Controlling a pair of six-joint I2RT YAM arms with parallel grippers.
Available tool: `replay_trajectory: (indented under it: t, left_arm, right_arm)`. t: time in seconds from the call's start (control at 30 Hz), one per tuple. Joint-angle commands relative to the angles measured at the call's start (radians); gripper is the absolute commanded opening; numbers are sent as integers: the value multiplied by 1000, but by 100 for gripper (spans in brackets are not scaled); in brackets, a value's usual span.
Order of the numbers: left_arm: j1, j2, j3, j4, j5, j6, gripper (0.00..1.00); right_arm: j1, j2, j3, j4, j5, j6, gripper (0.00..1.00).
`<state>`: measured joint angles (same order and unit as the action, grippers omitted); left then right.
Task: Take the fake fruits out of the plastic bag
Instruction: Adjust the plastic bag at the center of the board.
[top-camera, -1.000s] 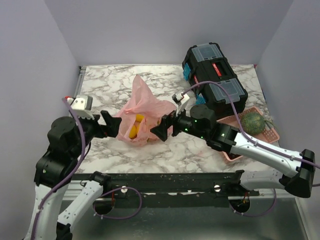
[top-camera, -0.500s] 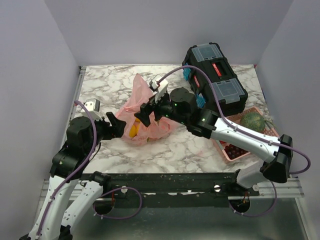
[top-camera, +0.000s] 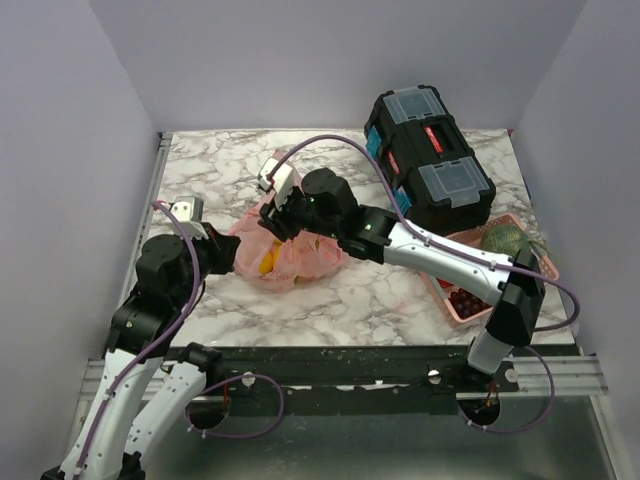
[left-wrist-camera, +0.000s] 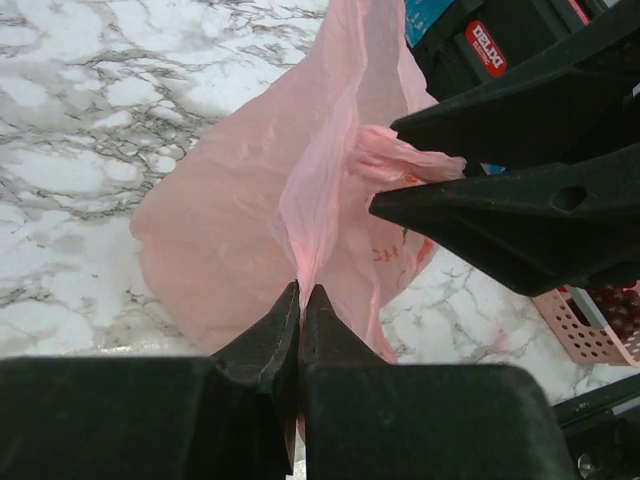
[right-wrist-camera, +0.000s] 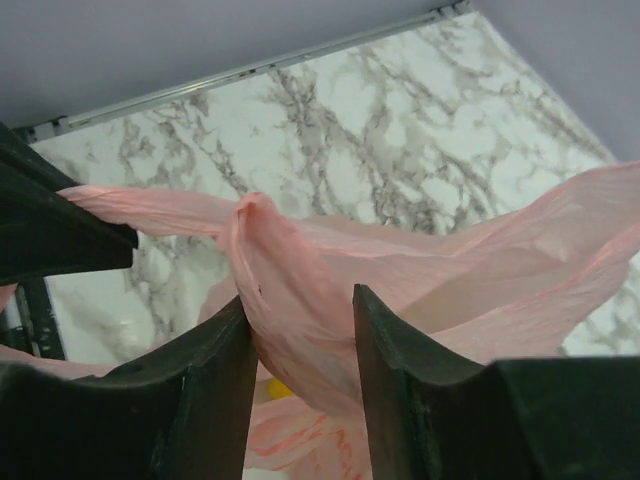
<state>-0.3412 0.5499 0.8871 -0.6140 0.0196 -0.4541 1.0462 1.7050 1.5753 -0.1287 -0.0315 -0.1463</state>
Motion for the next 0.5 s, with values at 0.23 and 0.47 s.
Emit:
replay_trajectory:
  t: [0.23, 0.47]
  left_arm:
    - [5, -44, -106, 89, -219, 59, 0]
    - [5, -97, -129, 38, -258, 85, 0]
  right_arm:
    - [7, -370, -338, -250, -171, 187, 1]
    - [7, -565, -647, -318, -65, 488, 3]
